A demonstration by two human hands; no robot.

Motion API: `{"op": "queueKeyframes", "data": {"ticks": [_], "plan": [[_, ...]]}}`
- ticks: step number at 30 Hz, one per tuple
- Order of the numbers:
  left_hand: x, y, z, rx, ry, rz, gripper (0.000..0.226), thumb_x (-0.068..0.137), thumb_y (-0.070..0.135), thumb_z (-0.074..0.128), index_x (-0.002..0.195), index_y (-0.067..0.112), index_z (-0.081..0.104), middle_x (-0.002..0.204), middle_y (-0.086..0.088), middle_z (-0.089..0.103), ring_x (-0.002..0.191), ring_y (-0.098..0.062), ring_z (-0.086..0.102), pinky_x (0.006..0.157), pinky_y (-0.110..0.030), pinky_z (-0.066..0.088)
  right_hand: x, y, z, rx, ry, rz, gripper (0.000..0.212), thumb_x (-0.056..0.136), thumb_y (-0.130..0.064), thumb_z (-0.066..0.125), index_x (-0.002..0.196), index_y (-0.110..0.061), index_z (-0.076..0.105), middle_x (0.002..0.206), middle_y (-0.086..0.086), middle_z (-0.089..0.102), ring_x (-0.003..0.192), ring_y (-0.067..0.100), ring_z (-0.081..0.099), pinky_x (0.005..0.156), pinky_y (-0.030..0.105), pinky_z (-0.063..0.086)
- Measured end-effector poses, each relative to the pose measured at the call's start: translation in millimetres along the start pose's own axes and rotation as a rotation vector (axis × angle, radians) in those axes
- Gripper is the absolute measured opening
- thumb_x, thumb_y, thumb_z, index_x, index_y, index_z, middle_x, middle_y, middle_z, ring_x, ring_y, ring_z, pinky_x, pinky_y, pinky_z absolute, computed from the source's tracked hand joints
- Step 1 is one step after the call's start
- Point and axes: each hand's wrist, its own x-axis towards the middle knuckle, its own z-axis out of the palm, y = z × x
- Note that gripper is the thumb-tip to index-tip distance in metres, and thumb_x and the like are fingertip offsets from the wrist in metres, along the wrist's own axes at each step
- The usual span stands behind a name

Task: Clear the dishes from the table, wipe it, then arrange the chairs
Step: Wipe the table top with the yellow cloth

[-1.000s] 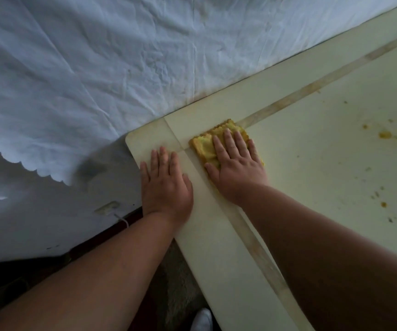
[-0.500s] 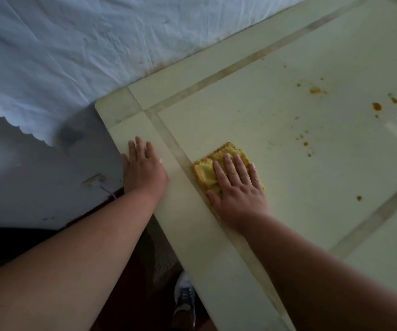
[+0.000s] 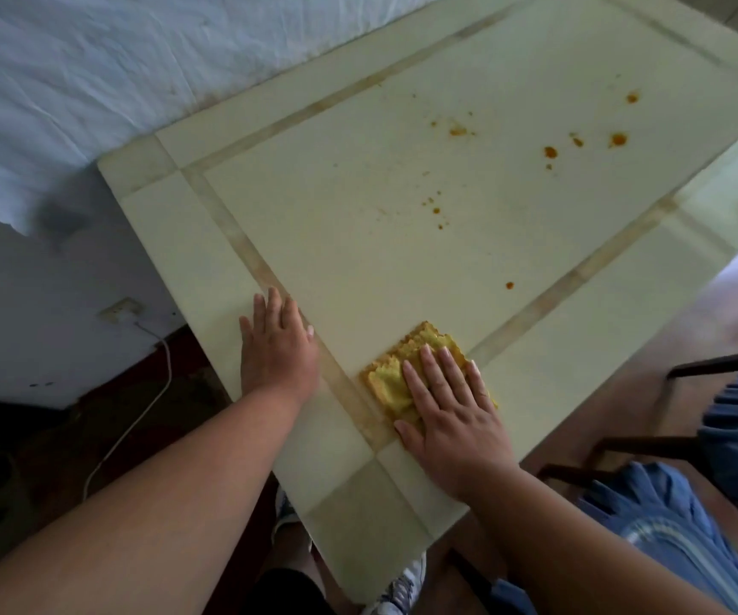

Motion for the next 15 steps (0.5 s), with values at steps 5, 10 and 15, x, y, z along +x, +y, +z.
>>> {"op": "queueKeyframes", "data": {"ticks": [5,10,15], "plan": [[-10,26,-3,-0.017,0.036,0.035,0.060,0.106,0.024,0.038,0.164,0.006,0.034,0.178,-0.016,0.016,0.166,-0.033,0.007,0.134,-0.055,0.009,-21,7,-8,0.000,-0.058,0.047,0.079,0.107,-0.074,0.011,0.171,-0.035,-0.012,0.178,-0.003,-0.025,0.161,0.020,-0.035,0.133,0.055,-0.013],[2,26,-4,-0.059,0.087,0.024,0.057,0.106,0.023,0.040,0.161,0.006,0.038,0.177,-0.017,0.021,0.165,-0.034,0.012,0.134,-0.054,0.010,-3,-7,-14,0.029,-0.055,0.017,0.076,0.108,-0.072,0.003,0.171,-0.034,-0.015,0.176,-0.002,-0.030,0.158,0.020,-0.041,0.132,0.058,-0.016],[42,1,-10,-0.048,0.122,0.027,0.058,0.106,0.024,0.042,0.160,0.005,0.040,0.176,-0.018,0.023,0.164,-0.035,0.015,0.134,-0.054,0.008,47,-19,-4,0.004,-0.018,0.062,0.076,0.109,-0.069,0.007,0.171,-0.031,-0.011,0.178,0.002,-0.025,0.161,0.022,-0.035,0.131,0.061,-0.015]]}}
